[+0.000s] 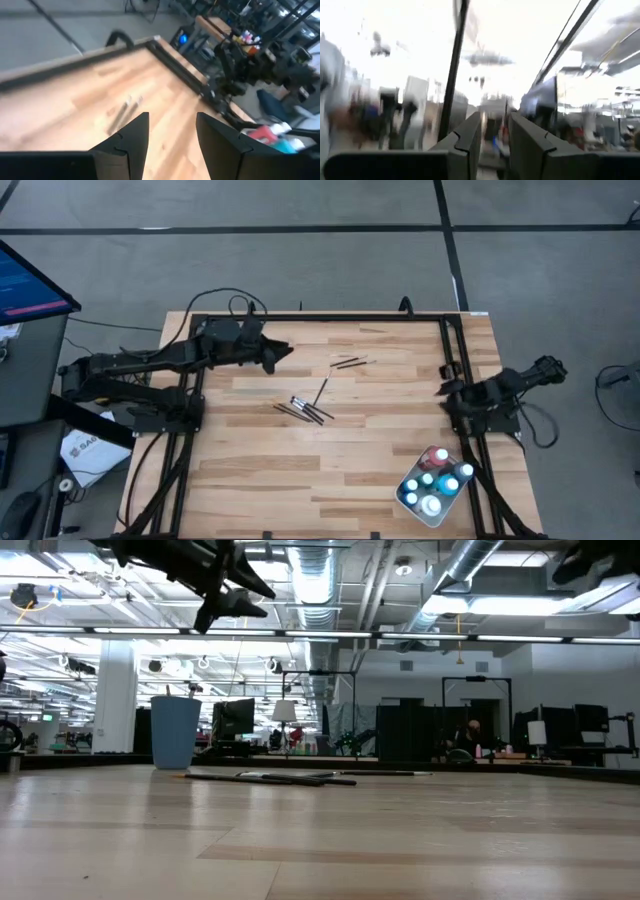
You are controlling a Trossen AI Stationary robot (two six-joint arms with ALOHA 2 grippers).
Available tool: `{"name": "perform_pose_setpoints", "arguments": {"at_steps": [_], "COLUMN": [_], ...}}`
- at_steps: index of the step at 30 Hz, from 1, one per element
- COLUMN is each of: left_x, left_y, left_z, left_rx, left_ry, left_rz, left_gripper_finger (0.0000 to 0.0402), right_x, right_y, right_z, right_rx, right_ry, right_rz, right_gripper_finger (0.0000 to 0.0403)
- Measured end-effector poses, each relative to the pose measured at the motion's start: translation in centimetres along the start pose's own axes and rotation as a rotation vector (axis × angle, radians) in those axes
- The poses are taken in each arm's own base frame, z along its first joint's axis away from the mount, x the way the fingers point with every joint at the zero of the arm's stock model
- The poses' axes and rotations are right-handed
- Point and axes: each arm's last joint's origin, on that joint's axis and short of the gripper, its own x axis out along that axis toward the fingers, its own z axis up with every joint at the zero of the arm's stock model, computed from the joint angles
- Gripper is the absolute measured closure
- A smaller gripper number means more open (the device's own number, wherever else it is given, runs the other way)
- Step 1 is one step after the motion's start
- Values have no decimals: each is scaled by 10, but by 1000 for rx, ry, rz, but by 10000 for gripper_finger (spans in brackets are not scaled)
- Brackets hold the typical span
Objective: Pick & Place Paint Supplies
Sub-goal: Put the silver paint brush into the blue cup
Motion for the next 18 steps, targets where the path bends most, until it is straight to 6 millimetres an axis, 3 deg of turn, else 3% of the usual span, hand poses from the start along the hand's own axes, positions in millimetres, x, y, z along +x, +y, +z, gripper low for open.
{"name": "perform_pose_setpoints", "arguments": {"at_steps": [7, 12, 15, 18], "left_x": [0, -8, -21, -39], "left_y": [-7, -31, -38, -38], "left_z": [-1, 23, 38, 49], "left_rx": [-105, -36, -10, 21], "left_ry": [175, 118, 70, 1], "left_rz": [-37, -124, -153, -161], "left_gripper_finger": [261, 285, 313, 345], "right_x": [-7, -14, -12, -1], "right_y": [-11, -15, -18, -25], "right_z": [35, 48, 52, 63], "right_rx": [316, 351, 354, 382], "right_ry": [-379, -535, -530, -375], "right_rz": [-78, -91, -139, -373], "right_gripper_finger": [311, 311, 311, 311]}}
